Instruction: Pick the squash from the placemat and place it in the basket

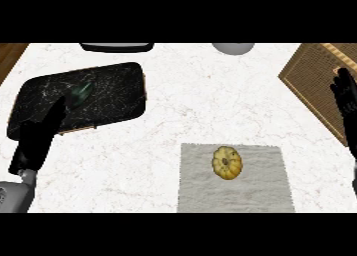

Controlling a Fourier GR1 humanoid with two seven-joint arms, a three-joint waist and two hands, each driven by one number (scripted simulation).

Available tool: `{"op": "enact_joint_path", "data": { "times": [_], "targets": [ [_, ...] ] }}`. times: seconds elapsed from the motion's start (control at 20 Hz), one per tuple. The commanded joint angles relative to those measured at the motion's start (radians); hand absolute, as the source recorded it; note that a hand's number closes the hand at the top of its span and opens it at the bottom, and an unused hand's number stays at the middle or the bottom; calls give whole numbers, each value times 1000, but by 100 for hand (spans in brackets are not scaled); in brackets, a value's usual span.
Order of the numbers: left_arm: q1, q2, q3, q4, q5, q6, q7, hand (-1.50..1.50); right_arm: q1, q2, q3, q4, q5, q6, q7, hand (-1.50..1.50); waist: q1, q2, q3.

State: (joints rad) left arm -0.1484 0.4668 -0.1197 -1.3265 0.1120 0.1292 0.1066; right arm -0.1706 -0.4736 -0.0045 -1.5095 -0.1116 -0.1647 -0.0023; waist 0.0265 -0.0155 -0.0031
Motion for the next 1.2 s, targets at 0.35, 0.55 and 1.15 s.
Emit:
{"op": "enact_joint_path", "data": {
  "times": [0.35,0.55,1.15],
  "targets": [
    [-81,-80,-47,-29,3,-1,53,0,-202,152,301,-86,-165,516,-299,150,41,25,11],
    [-65,-71,-15,-24,10,16,89,0,-99,289,475,-132,148,296,-460,-150,-17,12,4],
    [-36,-83,-11,-13,-9,36,76,0,-265,-177,466,-336,614,413,98,-150,-61,-8,-6]
  ]
}}
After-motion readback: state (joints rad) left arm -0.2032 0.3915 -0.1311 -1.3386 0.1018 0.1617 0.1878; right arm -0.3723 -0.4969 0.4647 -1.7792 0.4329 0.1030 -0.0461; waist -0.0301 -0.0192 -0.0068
